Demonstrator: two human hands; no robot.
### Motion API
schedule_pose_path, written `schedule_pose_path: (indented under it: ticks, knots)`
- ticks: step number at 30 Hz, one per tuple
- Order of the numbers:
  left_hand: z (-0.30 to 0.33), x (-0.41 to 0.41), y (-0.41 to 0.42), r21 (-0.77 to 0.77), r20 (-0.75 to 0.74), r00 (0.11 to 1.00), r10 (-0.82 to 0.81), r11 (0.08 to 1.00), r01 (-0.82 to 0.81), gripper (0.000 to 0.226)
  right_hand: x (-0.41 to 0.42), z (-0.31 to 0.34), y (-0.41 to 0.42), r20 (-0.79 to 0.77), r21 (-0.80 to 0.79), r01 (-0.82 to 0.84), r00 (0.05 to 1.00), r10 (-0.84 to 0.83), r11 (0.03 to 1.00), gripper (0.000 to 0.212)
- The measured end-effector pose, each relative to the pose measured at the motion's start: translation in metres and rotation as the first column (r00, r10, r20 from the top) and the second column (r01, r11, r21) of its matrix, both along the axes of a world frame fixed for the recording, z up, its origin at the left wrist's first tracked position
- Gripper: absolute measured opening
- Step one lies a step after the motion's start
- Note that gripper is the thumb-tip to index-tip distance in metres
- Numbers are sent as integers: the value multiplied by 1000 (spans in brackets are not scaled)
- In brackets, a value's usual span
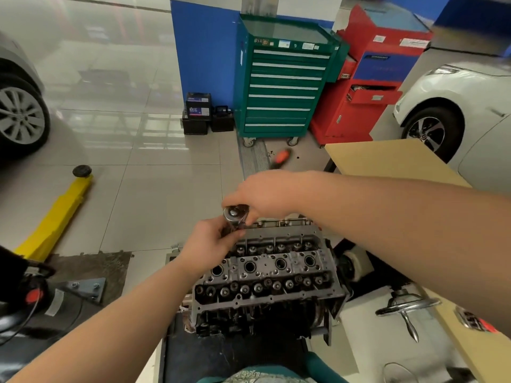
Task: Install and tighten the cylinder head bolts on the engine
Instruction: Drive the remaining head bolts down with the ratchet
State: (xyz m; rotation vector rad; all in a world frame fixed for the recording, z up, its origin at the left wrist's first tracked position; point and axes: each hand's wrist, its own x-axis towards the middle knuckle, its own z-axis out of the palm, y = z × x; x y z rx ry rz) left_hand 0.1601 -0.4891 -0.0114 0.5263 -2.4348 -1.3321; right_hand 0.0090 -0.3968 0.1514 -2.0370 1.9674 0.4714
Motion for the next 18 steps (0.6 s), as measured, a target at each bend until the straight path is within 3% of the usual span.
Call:
schedule_pose_path:
  ticks: [3,6,9,11,13,15,18]
  knots:
    - [3,3,-1,55,-18,1000,9,998,-8,27,4,5,-9,-124,-28,-111,986,107,993,37]
    - [3,5,7,137,-61,995,82,988,-73,30,19,-5,-2,-236,-124,84,965,-111,989,45]
    - [3,-2,28,139,-63,988,140,982,-130,25,30,-14,16,-95,-78,389,914,-395,918,52]
    - [2,-6,38,50,-34,982,185,982,-184,36,39,-17,21,13,-21,440,898,-439,898,47]
    - [-1,-5,36,37,-5,974,228,973,-228,36,45,-17,16,-3,-24,408,913,-408,913,42]
    - [-5,-1,25,80,-3,978,209,975,-208,20,39,-13,10,-27,-65,323,945,-325,944,37]
    - [-6,3,13,73,-12,998,67,995,-66,11,17,1,5,-31,-43,-3,1000,2,999,26]
